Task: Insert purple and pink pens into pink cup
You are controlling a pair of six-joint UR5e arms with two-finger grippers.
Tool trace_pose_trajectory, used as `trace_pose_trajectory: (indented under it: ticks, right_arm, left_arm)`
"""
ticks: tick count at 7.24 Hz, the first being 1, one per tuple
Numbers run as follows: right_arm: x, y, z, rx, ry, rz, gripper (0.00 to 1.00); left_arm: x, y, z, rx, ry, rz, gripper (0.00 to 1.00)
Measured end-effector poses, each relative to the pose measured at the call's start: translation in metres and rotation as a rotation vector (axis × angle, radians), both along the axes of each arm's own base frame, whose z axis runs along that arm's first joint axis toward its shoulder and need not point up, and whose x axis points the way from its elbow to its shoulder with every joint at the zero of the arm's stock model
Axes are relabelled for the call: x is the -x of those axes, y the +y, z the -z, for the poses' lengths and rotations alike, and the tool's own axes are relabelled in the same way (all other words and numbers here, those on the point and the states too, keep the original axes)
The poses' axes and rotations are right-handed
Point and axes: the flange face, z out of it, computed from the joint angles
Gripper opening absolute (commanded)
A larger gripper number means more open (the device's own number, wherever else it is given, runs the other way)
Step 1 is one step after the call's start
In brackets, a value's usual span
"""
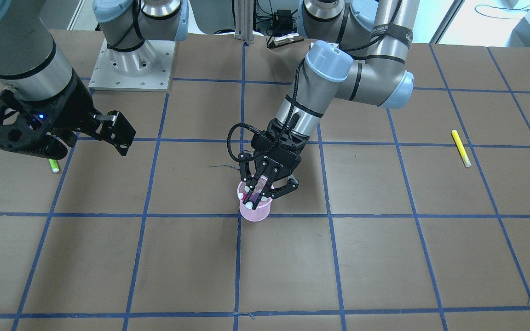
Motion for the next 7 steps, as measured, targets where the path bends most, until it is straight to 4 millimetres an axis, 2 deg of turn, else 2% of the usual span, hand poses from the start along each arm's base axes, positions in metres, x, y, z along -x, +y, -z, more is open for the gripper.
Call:
trace_pose_trajectory:
  ticks: [3,4,5,6,7]
  right_arm:
    - [0.008,0.024,0.007,-0.011,0.005,0.015,1.0]
    - [0.009,0.028,0.006,-0.006,0.006,0.018,1.0]
    - [0.01,0.029,0.005,-0.003,0.006,0.02,1.0]
    - [0.01,0.03,0.005,-0.002,0.006,0.02,1.0]
    - [0.01,0.03,0.004,-0.003,0.006,0.021,1.0]
  left_arm:
    - [0.0,0.007,0.016,-0.016,-0.023,-0.007,0.0]
    - [-0.002,0.01,0.021,-0.021,-0.037,-0.015,0.13]
    - [-0.003,0.012,0.025,-0.026,-0.047,-0.02,0.54]
    - [-0.004,0.013,0.026,-0.028,-0.05,-0.023,0.86]
    - [-0.004,0.013,0.027,-0.031,-0.049,-0.026,0.92]
